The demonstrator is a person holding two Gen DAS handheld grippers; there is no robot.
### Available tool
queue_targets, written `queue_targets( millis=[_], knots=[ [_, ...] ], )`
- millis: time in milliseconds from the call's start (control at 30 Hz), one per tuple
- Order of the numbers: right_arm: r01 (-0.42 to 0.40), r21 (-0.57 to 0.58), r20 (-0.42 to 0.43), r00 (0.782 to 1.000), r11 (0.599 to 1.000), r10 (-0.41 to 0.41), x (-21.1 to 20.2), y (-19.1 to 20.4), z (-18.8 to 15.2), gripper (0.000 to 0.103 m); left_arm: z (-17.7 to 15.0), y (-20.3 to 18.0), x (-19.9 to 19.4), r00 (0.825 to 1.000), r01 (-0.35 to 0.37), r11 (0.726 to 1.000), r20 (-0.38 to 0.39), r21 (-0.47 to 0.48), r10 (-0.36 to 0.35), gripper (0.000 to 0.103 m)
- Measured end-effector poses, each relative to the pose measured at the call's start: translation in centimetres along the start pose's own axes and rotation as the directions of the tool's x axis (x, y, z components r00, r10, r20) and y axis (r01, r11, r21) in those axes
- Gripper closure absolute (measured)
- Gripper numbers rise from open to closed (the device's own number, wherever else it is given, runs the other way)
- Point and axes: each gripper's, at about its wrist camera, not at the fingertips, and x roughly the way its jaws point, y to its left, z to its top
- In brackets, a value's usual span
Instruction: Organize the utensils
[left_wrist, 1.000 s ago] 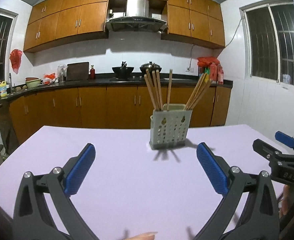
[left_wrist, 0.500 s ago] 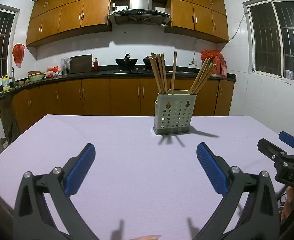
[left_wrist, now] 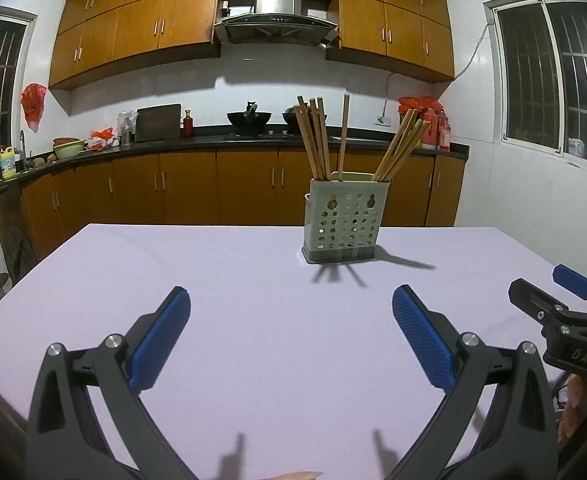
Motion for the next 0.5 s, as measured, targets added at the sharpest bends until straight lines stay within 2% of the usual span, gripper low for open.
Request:
queue_targets(
  millis=[500],
  knots=[
    [-0.005, 0.02, -0.013, 1.0, 1.0, 0.005, 0.42, -0.41, -0.12, 0.002, -0.11, -0.29, 0.14, 1.0, 0.001, 1.0, -0.003, 0.002, -0.001, 0.004]
  ],
)
